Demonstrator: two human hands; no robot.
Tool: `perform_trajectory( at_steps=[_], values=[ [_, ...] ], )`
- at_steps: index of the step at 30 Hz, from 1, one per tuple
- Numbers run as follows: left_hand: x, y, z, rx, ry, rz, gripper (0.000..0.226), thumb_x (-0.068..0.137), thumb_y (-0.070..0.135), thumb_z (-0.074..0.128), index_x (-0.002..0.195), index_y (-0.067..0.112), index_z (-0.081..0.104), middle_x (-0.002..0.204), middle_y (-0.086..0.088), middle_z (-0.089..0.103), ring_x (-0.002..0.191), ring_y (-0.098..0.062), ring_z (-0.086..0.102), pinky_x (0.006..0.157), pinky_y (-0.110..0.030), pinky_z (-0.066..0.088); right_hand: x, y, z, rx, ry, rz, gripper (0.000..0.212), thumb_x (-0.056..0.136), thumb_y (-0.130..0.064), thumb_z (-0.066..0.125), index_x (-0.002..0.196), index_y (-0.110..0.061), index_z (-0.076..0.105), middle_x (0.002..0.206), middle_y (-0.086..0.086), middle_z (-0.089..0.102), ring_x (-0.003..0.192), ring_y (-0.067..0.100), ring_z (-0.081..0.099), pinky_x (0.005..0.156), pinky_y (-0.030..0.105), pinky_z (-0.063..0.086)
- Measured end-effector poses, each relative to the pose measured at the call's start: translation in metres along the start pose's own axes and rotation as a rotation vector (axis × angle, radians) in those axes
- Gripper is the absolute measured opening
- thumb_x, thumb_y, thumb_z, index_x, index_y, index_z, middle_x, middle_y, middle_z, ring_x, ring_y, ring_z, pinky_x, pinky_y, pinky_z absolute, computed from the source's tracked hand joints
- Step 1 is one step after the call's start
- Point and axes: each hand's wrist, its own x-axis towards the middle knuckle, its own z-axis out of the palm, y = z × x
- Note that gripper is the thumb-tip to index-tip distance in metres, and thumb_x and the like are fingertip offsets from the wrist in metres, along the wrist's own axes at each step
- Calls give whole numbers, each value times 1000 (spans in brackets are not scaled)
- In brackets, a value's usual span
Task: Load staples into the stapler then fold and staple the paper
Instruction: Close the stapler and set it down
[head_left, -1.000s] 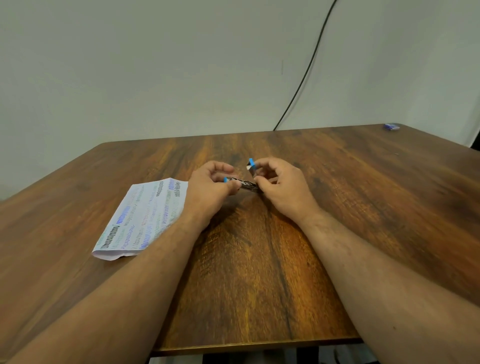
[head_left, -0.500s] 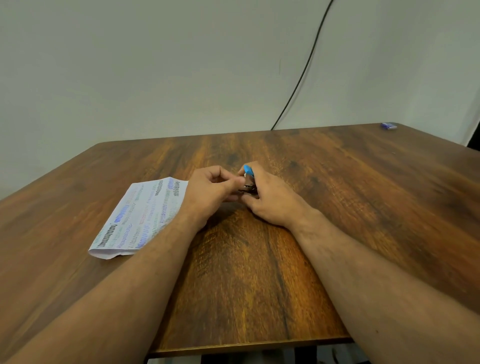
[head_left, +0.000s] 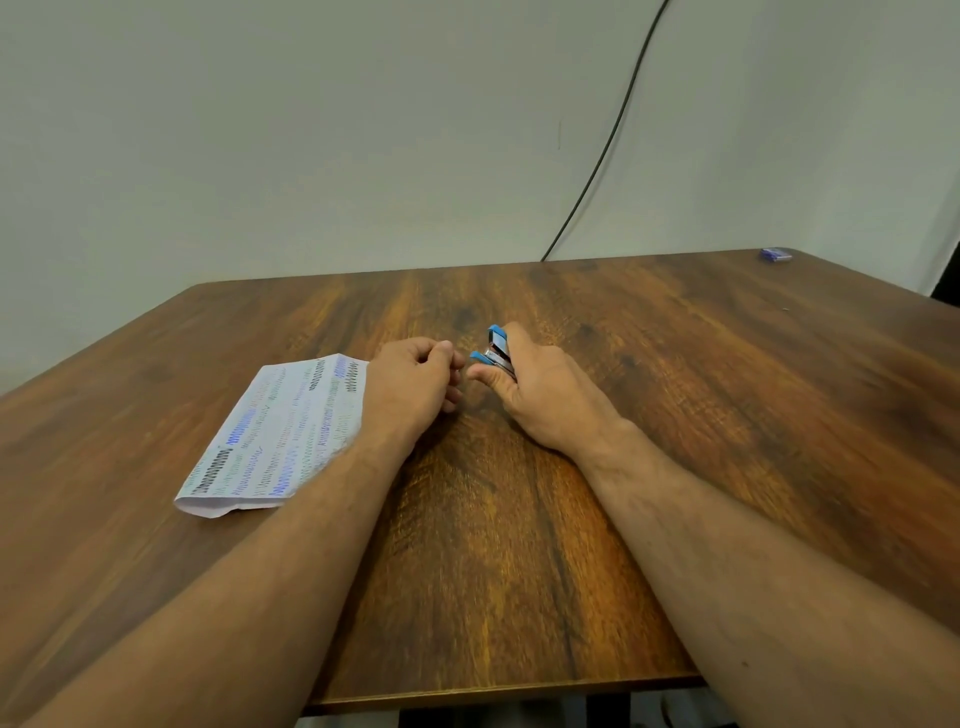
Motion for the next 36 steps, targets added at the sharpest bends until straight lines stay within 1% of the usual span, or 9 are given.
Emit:
perform_trajectory(
  at_steps=[3, 6, 9, 12, 15, 17, 19, 27, 36],
  values=[
    [1, -1, 1, 15, -6, 0, 32, 102, 27, 50, 84, 19, 76, 72, -2, 74, 59, -13, 70, 63, -29, 60, 0, 1, 1, 10, -7, 10, 47, 99, -60, 42, 114, -15, 45, 83, 0, 61, 71, 19, 61, 60, 37, 49],
    [1, -1, 1, 34, -5, 1, 32, 102, 27, 51, 84, 19, 75, 72, -1, 74, 57, -10, 69, 59, -24, 56, -1, 0, 0, 30, -8, 11, 42, 99, -58, 46, 111, -18, 44, 78, -6, 57, 65, 12, 57, 55, 27, 39],
    [0, -1, 1, 27, -2, -7, 32, 101, 26, 51, 81, 19, 74, 71, -1, 74, 56, -11, 68, 60, -26, 56, -2, 1, 0, 128, 27, 46, 43, 95, -51, 59, 124, -26, 39, 87, -4, 62, 71, 12, 62, 58, 23, 46],
    [0, 0, 2, 27, 3, -26, 31, 101, 25, 51, 80, 19, 74, 71, -2, 73, 57, -11, 68, 63, -27, 57, -2, 3, 3, 162, 68, 92, 45, 91, -40, 68, 120, -33, 35, 95, -3, 65, 80, 17, 67, 73, 39, 57],
    [0, -2, 3, 18, 3, -32, 31, 100, 26, 51, 80, 20, 74, 69, -2, 74, 59, -13, 70, 69, -35, 62, 0, 6, 2, 107, 65, 128, 39, 86, -37, 75, 119, -29, 54, 105, -7, 60, 96, 14, 61, 84, 33, 51],
    [-1, -3, 3, 10, 5, -41, 31, 99, 27, 51, 80, 20, 74, 67, -1, 74, 59, -14, 70, 73, -39, 63, 1, 8, 2, 66, 50, 148, 40, 83, -36, 78, 120, -27, 65, 105, -6, 58, 102, 14, 56, 85, 30, 44],
    [-1, -3, 3, 11, 11, -41, 31, 99, 27, 51, 80, 20, 74, 66, 0, 73, 58, -13, 69, 74, -41, 63, 2, 9, 2, 14, 20, 161, 42, 83, -37, 77, 123, -26, 68, 108, -2, 61, 106, 17, 54, 84, 29, 38],
    [-2, 2, 1, 87, 13, -64, 24, 97, 29, 54, 87, 25, 76, 70, 3, 74, 65, -13, 71, 75, -39, 63, 2, 5, -1, -50, -69, 193, 42, 90, -32, 68, 132, -29, 64, 119, 0, 63, 116, 22, 52, 102, 44, 41],
    [-4, 2, 1, 112, -18, -63, 21, 98, 27, 55, 90, 26, 74, 74, 4, 74, 74, -16, 72, 80, -43, 62, 0, -2, -7, -49, -117, 214, 45, 87, -21, 63, 132, -29, 65, 124, -2, 67, 119, 22, 55, 106, 49, 40]
  ],
)
